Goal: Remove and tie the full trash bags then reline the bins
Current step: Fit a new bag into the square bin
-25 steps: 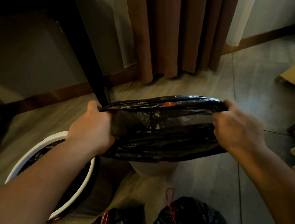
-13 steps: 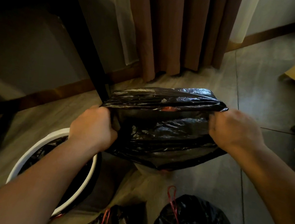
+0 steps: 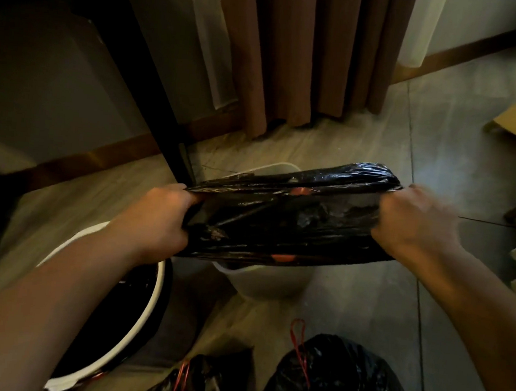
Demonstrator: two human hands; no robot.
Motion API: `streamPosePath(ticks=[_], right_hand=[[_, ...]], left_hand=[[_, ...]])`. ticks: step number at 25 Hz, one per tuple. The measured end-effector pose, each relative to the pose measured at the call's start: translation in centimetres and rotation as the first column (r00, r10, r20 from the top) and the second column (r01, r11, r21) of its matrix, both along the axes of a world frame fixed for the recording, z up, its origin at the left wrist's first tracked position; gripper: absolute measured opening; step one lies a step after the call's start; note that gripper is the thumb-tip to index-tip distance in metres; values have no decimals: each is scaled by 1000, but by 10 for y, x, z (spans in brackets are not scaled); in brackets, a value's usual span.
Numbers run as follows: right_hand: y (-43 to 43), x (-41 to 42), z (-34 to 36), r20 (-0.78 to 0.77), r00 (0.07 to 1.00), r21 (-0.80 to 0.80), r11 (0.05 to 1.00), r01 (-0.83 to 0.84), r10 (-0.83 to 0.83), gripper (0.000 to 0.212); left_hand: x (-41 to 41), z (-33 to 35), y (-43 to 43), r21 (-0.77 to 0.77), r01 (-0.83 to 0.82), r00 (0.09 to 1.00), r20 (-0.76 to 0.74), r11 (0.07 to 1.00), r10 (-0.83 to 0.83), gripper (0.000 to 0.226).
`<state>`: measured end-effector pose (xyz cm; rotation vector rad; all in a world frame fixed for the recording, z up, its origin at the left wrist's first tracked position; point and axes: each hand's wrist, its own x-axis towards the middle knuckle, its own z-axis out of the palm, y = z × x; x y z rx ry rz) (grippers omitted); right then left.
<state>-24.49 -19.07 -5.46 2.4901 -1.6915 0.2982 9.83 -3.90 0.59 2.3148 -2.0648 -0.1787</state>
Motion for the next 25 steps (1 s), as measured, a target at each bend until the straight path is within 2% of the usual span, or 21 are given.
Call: streamPosePath(ticks=[3, 6, 9, 13, 15, 17, 19, 22, 24, 25], right_hand=[[-5, -5, -5, 76, 997, 89, 996, -14, 7, 23], [-11, -11, -3, 134, 991, 117, 993, -28, 13, 23], [-11, -6, -2, 154, 988, 163, 987, -19, -6, 28], [-8, 5, 1, 148, 987, 170, 981, -93, 68, 21], [-10, 7, 4, 206, 971, 151, 977, -154, 122, 8], [-10, 13, 8, 268, 952, 118, 976, -184, 147, 14], [-10, 20, 10, 330, 933, 114, 974, -193, 146, 11], [-10, 35, 16, 433, 888, 109, 969, -222, 154, 38], [-15, 47, 18, 533, 837, 76, 979, -190, 121, 42], [-18, 56, 18, 623, 779, 125, 975, -184, 67, 42]], left_hand=[[-2, 7, 5, 49, 205, 979, -32, 978, -203, 50], [3, 13, 16, -49, 316, 946, -57, 948, -318, 39], [7, 11, 16, -99, 208, 976, -42, 973, -213, 33], [9, 2, 3, -35, -53, 998, -29, 998, 52, 51], [6, -5, -1, 7, -177, 983, -50, 984, 177, 61], [5, -12, -4, 10, -287, 955, -74, 958, 287, 70], [1, -16, -7, 5, -367, 924, -112, 930, 366, 78], [-1, -20, -13, -21, -406, 898, -197, 914, 394, 79], [1, -20, -15, -57, -359, 913, -229, 932, 338, 82], [3, -20, -15, -65, -297, 937, -212, 953, 278, 88]])
